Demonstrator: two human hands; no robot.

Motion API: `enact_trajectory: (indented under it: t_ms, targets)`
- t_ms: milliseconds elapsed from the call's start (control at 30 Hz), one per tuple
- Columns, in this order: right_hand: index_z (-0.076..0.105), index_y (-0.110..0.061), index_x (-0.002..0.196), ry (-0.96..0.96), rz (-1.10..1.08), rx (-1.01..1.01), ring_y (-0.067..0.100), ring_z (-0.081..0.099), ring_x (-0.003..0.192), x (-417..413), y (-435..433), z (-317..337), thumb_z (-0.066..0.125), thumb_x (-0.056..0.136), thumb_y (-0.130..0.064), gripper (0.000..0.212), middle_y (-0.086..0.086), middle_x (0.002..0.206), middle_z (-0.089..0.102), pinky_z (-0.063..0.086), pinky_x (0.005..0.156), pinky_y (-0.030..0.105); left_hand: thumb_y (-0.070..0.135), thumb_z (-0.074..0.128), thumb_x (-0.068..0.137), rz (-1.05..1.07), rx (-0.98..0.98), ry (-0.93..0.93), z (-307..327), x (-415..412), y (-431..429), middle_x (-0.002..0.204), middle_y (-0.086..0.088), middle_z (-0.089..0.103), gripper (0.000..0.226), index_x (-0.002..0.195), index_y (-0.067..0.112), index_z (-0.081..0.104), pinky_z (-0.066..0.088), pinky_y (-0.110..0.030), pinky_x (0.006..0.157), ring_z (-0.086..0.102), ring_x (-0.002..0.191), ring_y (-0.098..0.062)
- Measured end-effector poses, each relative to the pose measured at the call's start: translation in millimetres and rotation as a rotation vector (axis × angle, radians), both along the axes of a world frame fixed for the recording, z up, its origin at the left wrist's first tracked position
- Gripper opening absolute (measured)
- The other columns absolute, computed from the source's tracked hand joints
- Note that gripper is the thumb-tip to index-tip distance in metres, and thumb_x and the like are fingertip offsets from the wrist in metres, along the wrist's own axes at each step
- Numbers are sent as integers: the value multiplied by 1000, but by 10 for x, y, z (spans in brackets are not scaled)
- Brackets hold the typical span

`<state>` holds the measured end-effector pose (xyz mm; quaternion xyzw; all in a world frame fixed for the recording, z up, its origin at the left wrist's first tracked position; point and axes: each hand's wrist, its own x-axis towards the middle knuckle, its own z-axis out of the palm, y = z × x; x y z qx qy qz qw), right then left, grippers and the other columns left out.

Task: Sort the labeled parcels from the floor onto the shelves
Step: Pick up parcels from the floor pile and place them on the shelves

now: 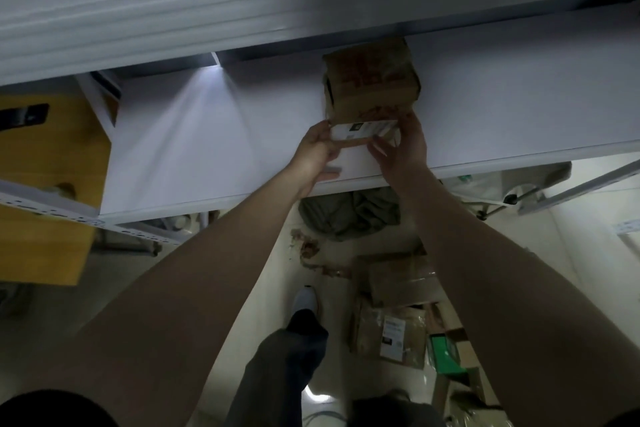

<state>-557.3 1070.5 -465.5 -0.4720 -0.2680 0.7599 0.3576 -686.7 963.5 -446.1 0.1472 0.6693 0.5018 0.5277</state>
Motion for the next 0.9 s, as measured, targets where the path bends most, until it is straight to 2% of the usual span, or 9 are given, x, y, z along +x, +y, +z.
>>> enact_trajectory:
  t_ms: [67, 167, 333, 433, 533, 600, 667, 800, 900]
  targets:
    - [63, -29, 138, 19, 6, -10, 28, 70, 110, -103, 30, -15, 54, 106, -19, 35, 0, 118, 72, 63, 83, 36, -4, 42, 94, 18, 12, 10, -7, -122, 22, 123, 8, 70, 58, 141, 29, 51, 58, -50, 96, 58, 127, -19]
    - [63, -26, 140, 65, 14, 8, 28, 72, 106, -221, 78, -27, 55, 105, -22, 35, 2, 109, 78, 61, 95, 45, -7, 39, 93, 34, 12, 10, -10, -281, 69, 128, 3, 70, 59, 140, 27, 54, 57, -53, 97, 58, 128, -20]
    - [61, -32, 141, 60, 72, -22, 23, 73, 103, -171, 77, -6, 52, 107, -29, 35, -4, 102, 78, 61, 89, 41, 1, 47, 98, 104, 4, -12, 65, -235, 56, 120, 0, 70, 33, 94, 32, 58, 60, -51, 93, 62, 124, -25]
    - [50, -33, 151, 65, 29, -86, 30, 62, 124, 78, 10, -32, 48, 110, -34, 41, -9, 126, 61, 55, 102, 49, 9, 48, 101, 156, -52, -65, 33, -44, -21, 128, -12, 67, 27, 107, 29, 67, 62, -49, 89, 66, 118, -31]
    - [51, -26, 148, 58, -27, -152, 34, 64, 124, 483, -98, -82, 49, 110, -33, 38, -5, 144, 51, 53, 106, 54, 14, 52, 102, 147, -128, -160, -62, 295, -109, 128, -7, 68, 24, 115, 29, 66, 59, -51, 92, 67, 116, -30]
    - [56, -24, 142, 23, -66, -192, 32, 68, 118, 840, -187, -148, 52, 109, -31, 34, -9, 135, 60, 58, 98, 49, 14, 59, 100, 97, -183, -212, -156, 591, -100, 128, -4, 69, 24, 121, 23, 65, 57, -50, 94, 66, 118, -31]
    - [64, -24, 132, -41, -136, -246, 26, 73, 103, 1236, -256, -276, 55, 108, -30, 27, -13, 108, 73, 63, 82, 42, 15, 62, 99, 45, -236, -234, -273, 906, -9, 125, -5, 72, 25, 123, 19, 66, 55, -51, 98, 66, 117, -32]
    - [62, -22, 134, -131, -284, -333, 29, 68, 106, 2119, -432, -723, 54, 107, -28, 29, -4, 120, 65, 55, 99, 50, 13, 55, 101, -114, -337, -187, -631, 1599, 216, 124, -5, 71, 32, 132, 17, 64, 55, -45, 94, 69, 99, -24]
    - [65, -23, 125, -166, -365, -408, 29, 68, 108, 2782, -627, -1144, 56, 105, -29, 24, -2, 115, 67, 55, 98, 49, 13, 56, 99, -281, -413, -161, -1039, 2092, 314, 123, -4, 70, 23, 116, 24, 66, 55, -47, 92, 67, 106, -24]
